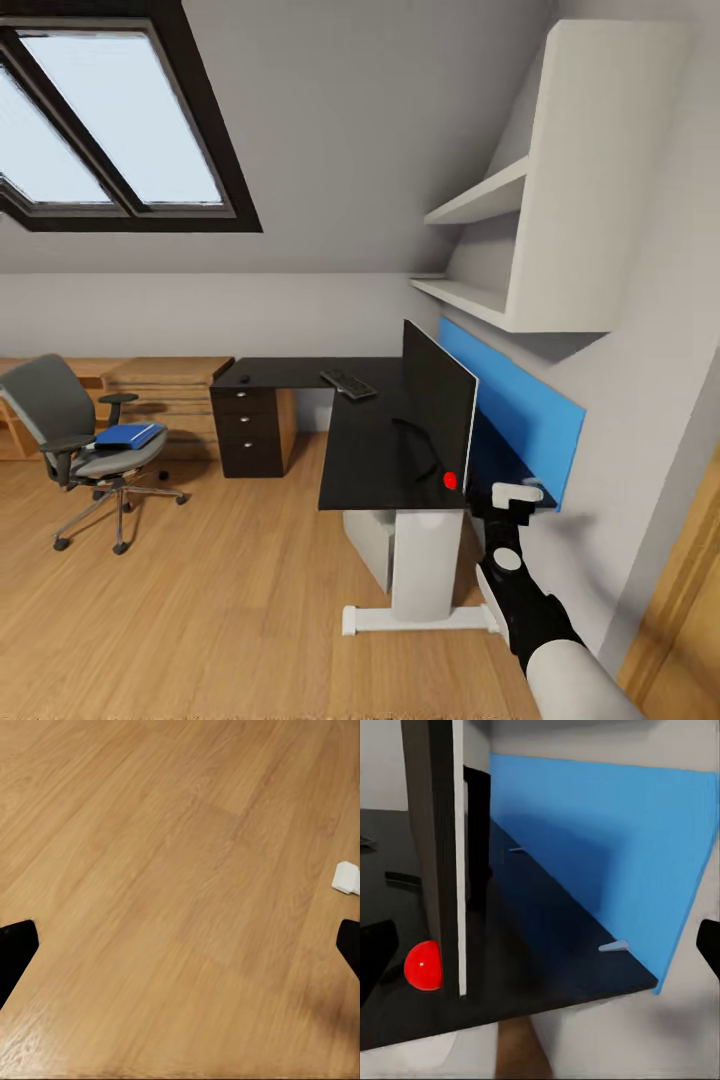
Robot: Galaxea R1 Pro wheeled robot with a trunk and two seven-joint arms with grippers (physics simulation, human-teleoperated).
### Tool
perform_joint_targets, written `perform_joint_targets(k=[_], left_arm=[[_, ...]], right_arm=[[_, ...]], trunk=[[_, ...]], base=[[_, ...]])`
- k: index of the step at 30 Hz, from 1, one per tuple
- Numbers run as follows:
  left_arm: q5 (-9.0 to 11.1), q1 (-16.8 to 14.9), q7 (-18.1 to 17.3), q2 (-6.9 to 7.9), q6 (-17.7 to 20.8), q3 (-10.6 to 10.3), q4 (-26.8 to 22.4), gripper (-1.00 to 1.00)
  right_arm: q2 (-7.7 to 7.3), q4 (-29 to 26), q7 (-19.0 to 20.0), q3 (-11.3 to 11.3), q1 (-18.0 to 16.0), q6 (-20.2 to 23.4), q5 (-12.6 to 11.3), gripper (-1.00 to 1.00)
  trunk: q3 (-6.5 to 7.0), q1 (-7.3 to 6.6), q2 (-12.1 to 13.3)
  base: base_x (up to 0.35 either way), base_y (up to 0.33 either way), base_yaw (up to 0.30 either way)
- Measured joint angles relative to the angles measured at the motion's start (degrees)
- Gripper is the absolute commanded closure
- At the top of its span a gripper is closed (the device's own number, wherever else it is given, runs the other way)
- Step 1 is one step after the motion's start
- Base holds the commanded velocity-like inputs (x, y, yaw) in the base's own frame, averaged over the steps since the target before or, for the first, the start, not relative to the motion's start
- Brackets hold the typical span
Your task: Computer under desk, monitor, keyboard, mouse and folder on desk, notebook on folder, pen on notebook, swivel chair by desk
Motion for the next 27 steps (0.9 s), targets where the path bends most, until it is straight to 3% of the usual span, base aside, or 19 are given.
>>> perform_joint_targets(k=[12, 17, 22, 24, 26, 27], left_arm=[[0.0, 0.0, 0.0, 0.05, 0.0, -0.1, 1.3, -1.0], [-0.1, 0.0, 0.0, 0.05, -0.9, -0.1, 1.5, -1.0], [-0.1, 0.0, -0.1, 0.01, -1.3, -0.3, 1.9, -1.0], [-0.1, 0.0, -0.1, 0.05, -1.3, -0.3, 3.2, -1.0], [0.0, 0.0, -0.5, 0.08, -1.4, -0.3, 7.4, -1.0], [0.0, 0.0, -0.7, 0.09, -1.3, -0.3, 7.9, -1.0]], right_arm=[[0.04, 8.1, -0.2, 1.0, 0.0, -3.0, -0.4, -1.0], [0.01, 19.9, -0.2, 1.0, 0.0, -6.8, -0.6, -1.0], [0.11, 36.3, 0.0, 0.9, 0.2, -15.1, -0.6, -1.0], [0.06, 38.4, 0.1, 0.9, 1.7, -16.3, -0.5, -1.0], [-0.38, 40.0, 1.0, 0.9, 6.3, -17.4, -0.5, -1.0], [-0.49, 40.1, 1.3, 1.0, 6.8, -17.4, -0.5, -1.0]], trunk=[[0.0, -0.01, 0.0], [0.0, -0.02, 0.0], [0.53, -0.69, 1.2], [0.89, -1.13, 2.0], [1.24, -1.57, 2.8], [1.43, -1.79, 3.2]], base=[[-0.288, 0.0, 0.0], [-0.044, 0.0, 0.0], [-0.008, 0.0, 0.0], [-0.002, 0.0, 0.0], [0.0, 0.0, 0.0], [0.0, 0.0, 0.0]])
